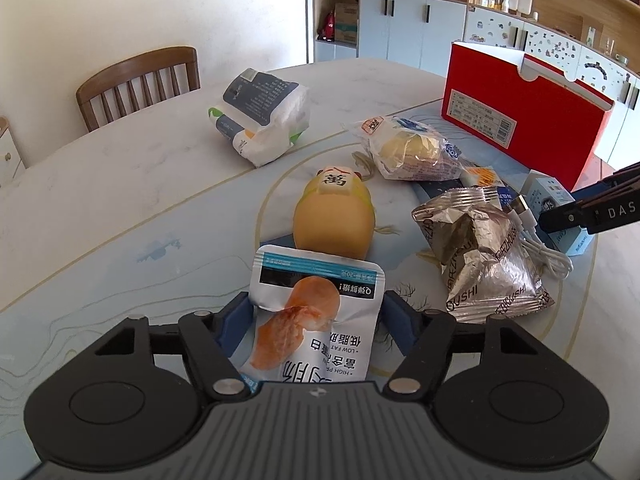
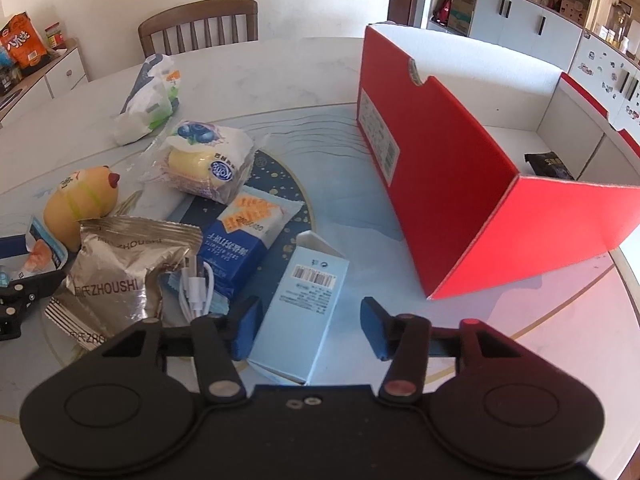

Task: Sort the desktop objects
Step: 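Grasp the light-blue carton with the right tool while the left tool grasps the white pouch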

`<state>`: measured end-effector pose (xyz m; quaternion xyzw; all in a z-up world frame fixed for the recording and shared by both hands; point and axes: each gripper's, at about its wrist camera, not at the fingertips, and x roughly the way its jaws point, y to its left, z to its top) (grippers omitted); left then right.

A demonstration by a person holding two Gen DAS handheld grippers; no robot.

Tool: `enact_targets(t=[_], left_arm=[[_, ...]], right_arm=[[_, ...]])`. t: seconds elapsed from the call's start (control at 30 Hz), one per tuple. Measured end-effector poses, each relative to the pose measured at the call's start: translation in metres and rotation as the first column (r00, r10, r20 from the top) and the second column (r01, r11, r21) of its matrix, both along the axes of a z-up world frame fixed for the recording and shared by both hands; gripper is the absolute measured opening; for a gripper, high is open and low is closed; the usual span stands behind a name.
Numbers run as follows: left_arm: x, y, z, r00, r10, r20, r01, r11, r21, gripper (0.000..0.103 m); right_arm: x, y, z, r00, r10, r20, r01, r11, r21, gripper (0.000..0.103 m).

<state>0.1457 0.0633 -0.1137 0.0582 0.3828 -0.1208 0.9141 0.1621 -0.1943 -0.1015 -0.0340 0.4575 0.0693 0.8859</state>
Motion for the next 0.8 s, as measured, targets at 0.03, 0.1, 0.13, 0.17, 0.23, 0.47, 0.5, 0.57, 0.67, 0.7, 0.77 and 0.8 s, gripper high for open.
enact_targets(t=[0.03, 0.1, 0.13, 0.17, 0.23, 0.47, 0.5, 0.57, 0.67, 0.7, 0.77, 0.8], left_arm=[[0.000, 0.000, 0.000, 1.000, 0.002, -0.003, -0.002, 1.000, 0.000, 0.070], [0.001, -0.001, 0.001, 1.000, 0.006, -0.008, -0.006, 1.000, 0.001, 0.070], [0.001, -0.001, 0.001, 1.000, 0.009, -0.010, -0.009, 1.000, 0.002, 0.070], [0.002, -0.001, 0.001, 1.000, 0.011, -0.012, -0.011, 1.000, 0.001, 0.070], [0.002, -0.001, 0.001, 1.000, 0.018, -0.015, -0.018, 1.000, -0.002, 0.070], [-0.002, -0.001, 0.004, 0.999, 0.040, -0.016, -0.040, 0.999, -0.015, 0.067], [-0.002, 0.000, 0.005, 0.999, 0.044, -0.016, -0.044, 0.999, -0.018, 0.067], [-0.003, -0.001, 0.006, 0.998, 0.056, -0.023, -0.056, 0.998, -0.013, 0.063], [-0.005, -0.001, 0.008, 0.997, 0.071, -0.030, -0.072, 0.997, -0.014, 0.062], [-0.005, 0.000, 0.009, 0.997, 0.075, -0.031, -0.075, 0.997, -0.018, 0.062], [-0.008, 0.001, 0.010, 0.996, 0.081, -0.033, -0.082, 0.996, -0.022, 0.061], [-0.009, 0.001, 0.011, 0.996, 0.087, -0.035, -0.088, 0.996, -0.021, 0.061]], right_arm=[[0.000, 0.001, 0.000, 1.000, 0.005, -0.001, -0.005, 1.000, 0.000, 0.047], [0.000, 0.002, 0.001, 1.000, 0.013, -0.004, -0.013, 1.000, 0.003, 0.042], [0.000, 0.002, 0.001, 1.000, 0.019, -0.005, -0.019, 1.000, 0.005, 0.040], [-0.001, 0.003, 0.002, 1.000, 0.022, -0.005, -0.022, 1.000, 0.001, 0.039], [-0.001, 0.005, 0.002, 1.000, 0.025, -0.004, -0.025, 1.000, -0.012, 0.038], [-0.002, 0.004, 0.004, 1.000, 0.015, -0.003, -0.015, 1.000, -0.017, 0.032], [-0.003, 0.004, 0.004, 1.000, 0.013, -0.001, -0.013, 1.000, -0.022, 0.031], [-0.004, 0.002, 0.005, 1.000, 0.008, 0.003, -0.008, 1.000, -0.014, 0.031], [-0.008, -0.001, 0.008, 1.000, 0.008, 0.010, -0.008, 1.000, -0.007, 0.031], [-0.010, -0.002, 0.010, 1.000, 0.010, 0.014, -0.010, 1.000, -0.006, 0.031], [-0.012, -0.003, 0.013, 1.000, 0.013, 0.021, -0.013, 1.000, 0.000, 0.031], [-0.014, -0.003, 0.015, 1.000, 0.013, 0.024, -0.013, 1.000, 0.004, 0.031]])
